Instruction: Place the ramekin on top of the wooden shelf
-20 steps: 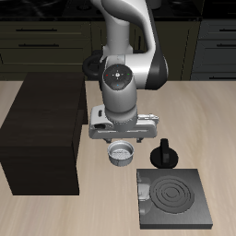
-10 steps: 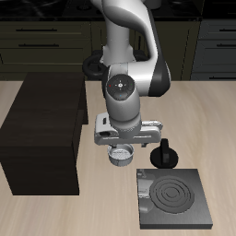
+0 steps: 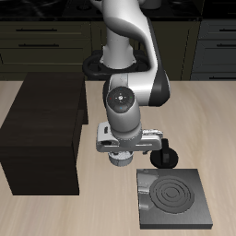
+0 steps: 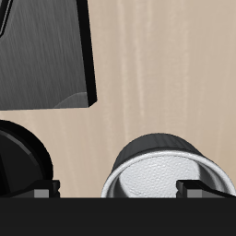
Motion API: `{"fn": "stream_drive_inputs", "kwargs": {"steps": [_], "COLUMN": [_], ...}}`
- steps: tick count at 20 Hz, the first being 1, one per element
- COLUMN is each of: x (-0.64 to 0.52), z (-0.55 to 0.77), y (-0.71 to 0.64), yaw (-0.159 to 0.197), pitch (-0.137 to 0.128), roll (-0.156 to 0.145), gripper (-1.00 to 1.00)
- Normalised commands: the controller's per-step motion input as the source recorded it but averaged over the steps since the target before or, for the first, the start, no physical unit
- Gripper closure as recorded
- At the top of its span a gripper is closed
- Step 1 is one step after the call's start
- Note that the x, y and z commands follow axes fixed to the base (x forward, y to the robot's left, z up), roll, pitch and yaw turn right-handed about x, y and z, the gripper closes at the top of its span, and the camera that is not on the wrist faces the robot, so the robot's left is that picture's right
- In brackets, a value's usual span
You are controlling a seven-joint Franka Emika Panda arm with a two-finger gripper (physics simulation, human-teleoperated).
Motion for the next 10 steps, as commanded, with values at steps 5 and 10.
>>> {"fn": "stream_drive_inputs", "kwargs": {"steps": [5,10], "x": [-0.03,-0.02], "z": [-0.34,-0.13], "y": [0.01,-0.05], "yaw": [-0.036,-0.036], "pitch": [0.038,0.017], "roll": [0.019,0.029], "gripper": [1.00,1.00]}}
